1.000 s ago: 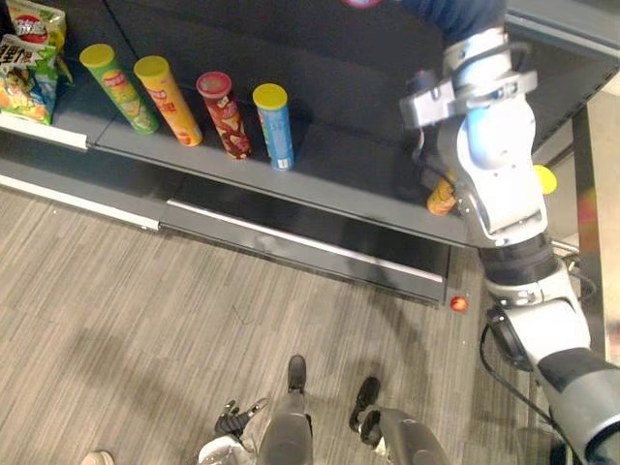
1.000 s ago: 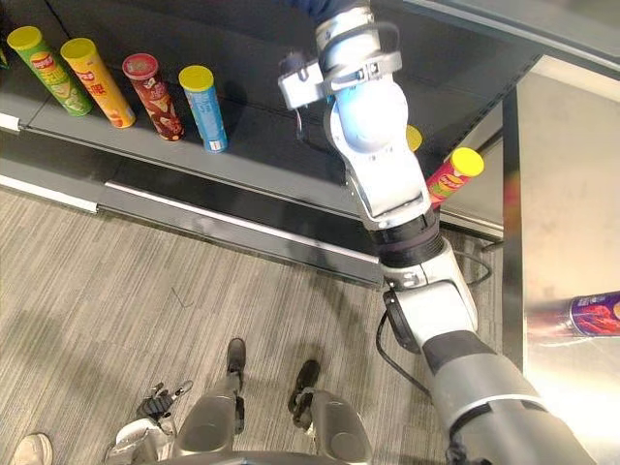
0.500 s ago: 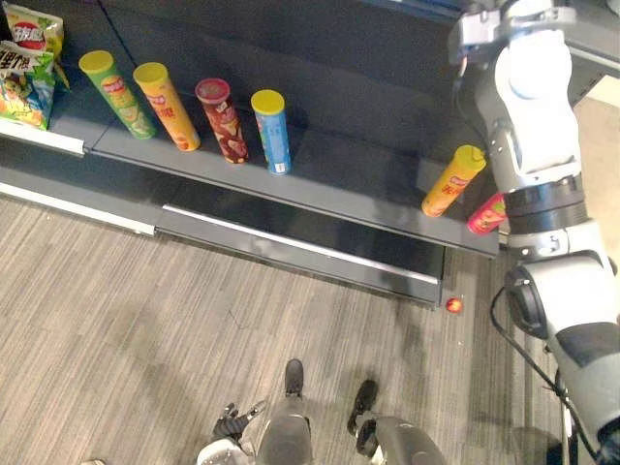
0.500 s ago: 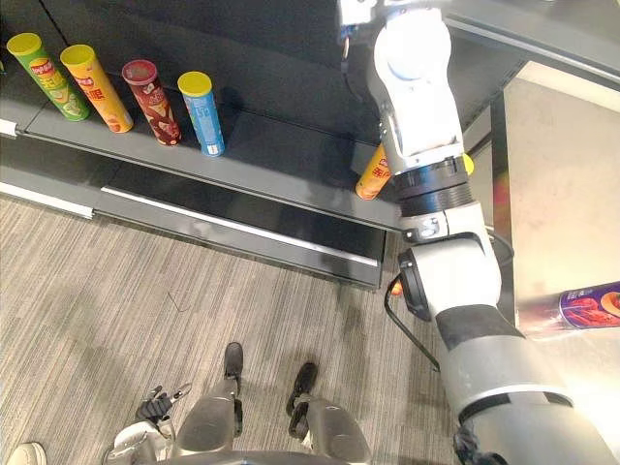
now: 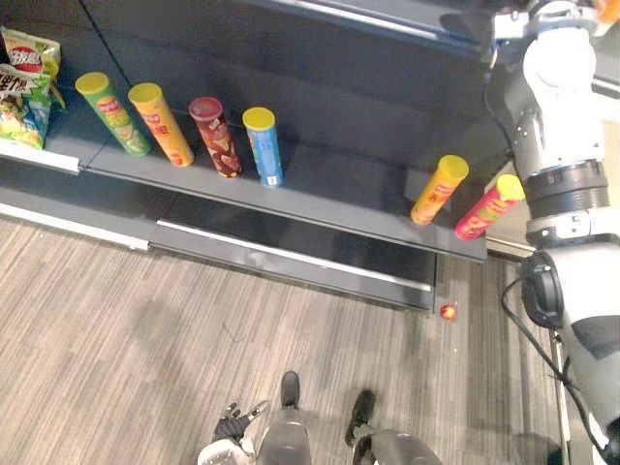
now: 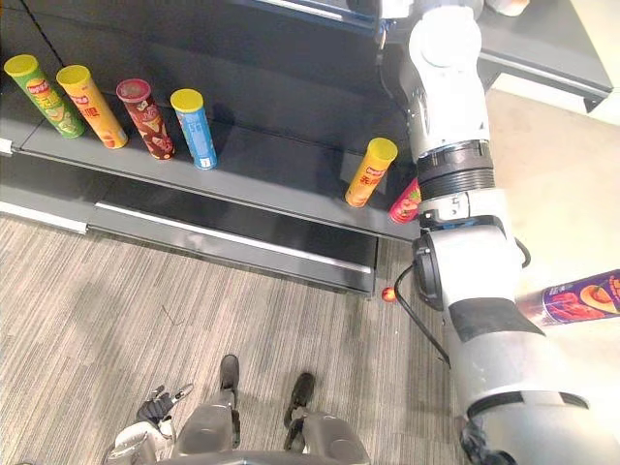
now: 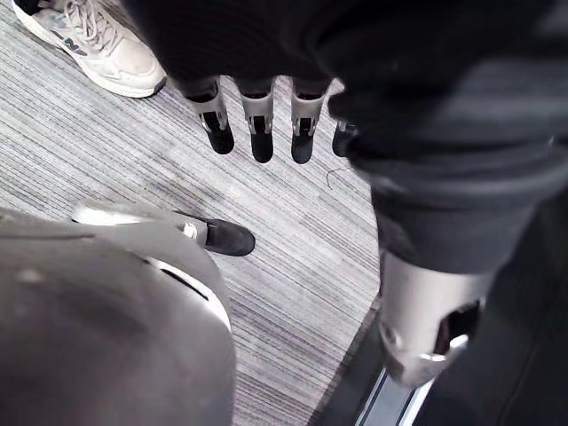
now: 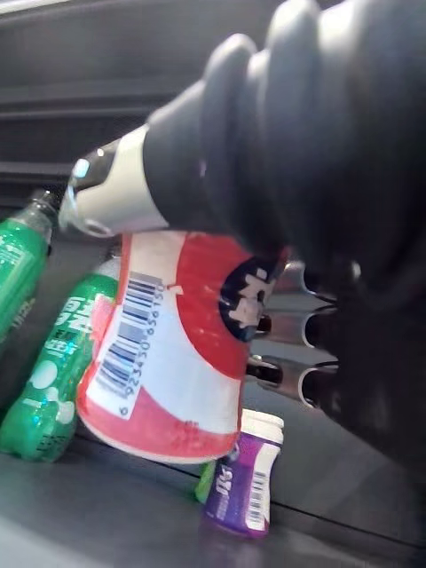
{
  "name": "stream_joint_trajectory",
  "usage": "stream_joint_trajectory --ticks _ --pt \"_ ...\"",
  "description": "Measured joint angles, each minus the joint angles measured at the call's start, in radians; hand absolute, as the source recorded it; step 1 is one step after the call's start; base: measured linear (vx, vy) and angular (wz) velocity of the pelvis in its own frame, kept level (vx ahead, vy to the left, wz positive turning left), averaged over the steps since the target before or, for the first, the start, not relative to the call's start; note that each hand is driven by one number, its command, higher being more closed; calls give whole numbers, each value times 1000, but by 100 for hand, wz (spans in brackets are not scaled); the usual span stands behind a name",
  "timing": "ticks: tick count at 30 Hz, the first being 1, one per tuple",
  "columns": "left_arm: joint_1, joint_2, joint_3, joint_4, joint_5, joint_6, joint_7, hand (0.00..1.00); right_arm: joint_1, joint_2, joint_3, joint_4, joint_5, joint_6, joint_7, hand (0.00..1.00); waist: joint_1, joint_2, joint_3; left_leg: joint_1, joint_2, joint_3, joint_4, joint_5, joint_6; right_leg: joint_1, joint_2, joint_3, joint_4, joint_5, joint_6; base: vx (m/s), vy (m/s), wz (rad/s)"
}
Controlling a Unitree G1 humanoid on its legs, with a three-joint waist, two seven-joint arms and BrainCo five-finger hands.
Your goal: Put the gum and the chips on the shelf.
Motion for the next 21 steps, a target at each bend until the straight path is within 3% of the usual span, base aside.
stream_joint_trajectory --ticks 21 --pt "5 5 -33 1 2 -1 4 0 0 1 -76 167 -20 17 -10 100 4 0 -16 -2 -3 -6 0 0 -1 17 3 -5 -36 15 4 31 33 1"
